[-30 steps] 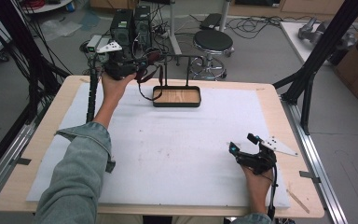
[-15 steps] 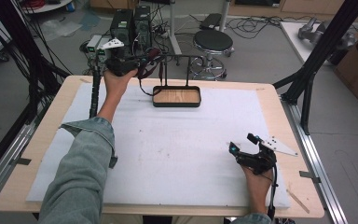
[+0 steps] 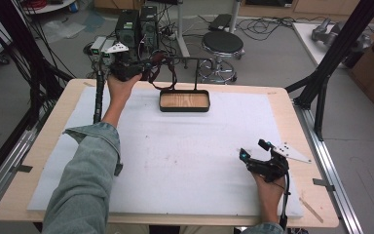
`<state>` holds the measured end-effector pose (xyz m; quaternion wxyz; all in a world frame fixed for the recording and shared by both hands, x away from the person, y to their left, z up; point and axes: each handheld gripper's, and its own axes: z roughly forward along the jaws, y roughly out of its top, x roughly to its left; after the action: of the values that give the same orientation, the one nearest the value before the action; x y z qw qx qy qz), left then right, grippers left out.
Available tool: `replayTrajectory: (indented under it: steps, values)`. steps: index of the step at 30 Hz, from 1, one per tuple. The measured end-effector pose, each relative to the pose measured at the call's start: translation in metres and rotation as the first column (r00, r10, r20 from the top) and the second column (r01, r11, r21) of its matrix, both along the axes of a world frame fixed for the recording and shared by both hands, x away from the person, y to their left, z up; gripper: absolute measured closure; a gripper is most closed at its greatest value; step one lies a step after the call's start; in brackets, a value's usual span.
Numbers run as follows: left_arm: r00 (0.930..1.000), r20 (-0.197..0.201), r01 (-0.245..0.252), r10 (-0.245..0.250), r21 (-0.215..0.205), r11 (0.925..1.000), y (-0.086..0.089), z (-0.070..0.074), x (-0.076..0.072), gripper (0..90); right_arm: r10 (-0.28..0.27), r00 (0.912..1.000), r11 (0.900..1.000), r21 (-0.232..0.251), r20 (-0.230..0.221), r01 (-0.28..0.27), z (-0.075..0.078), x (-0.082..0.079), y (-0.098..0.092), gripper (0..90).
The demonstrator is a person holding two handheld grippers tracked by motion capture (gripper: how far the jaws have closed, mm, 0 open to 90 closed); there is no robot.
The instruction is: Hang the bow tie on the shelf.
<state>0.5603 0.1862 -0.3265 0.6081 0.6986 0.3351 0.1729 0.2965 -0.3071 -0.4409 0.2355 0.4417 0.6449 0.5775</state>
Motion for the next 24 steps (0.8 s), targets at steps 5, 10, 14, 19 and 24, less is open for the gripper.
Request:
replayTrajectory:
  steps: [5,10,14,19,24]
  values:
    - [1.0000,-0.006,-0.001,0.001,0.002,1.0000,0.002,-0.002,0.000,74.6,0.001,1.0000,1.000,-0.004,0.003,-0.001,0.000,0.000,0.000,6.3]
    - [0.9999,-0.012,-0.004,0.004,0.004,1.0000,0.002,-0.005,0.000,74.3,0.001,1.0000,1.000,-0.005,0.003,-0.001,0.000,0.000,0.000,6.3]
    - [1.0000,-0.005,-0.005,0.005,0.019,0.9998,0.002,-0.004,-0.002,72.5,0.001,1.0000,1.000,-0.005,0.003,-0.001,0.000,0.000,0.000,6.4]
    - [1.0000,0.008,-0.002,0.002,0.024,0.9997,0.004,0.001,-0.008,69.7,0.001,1.0000,1.000,-0.004,0.001,-0.001,0.000,0.000,0.000,6.3]
    - [0.9994,0.034,-0.008,0.007,0.032,0.9995,0.012,0.010,-0.022,65.6,0.003,1.0000,1.000,-0.004,0.002,-0.003,0.000,0.000,0.000,6.3]
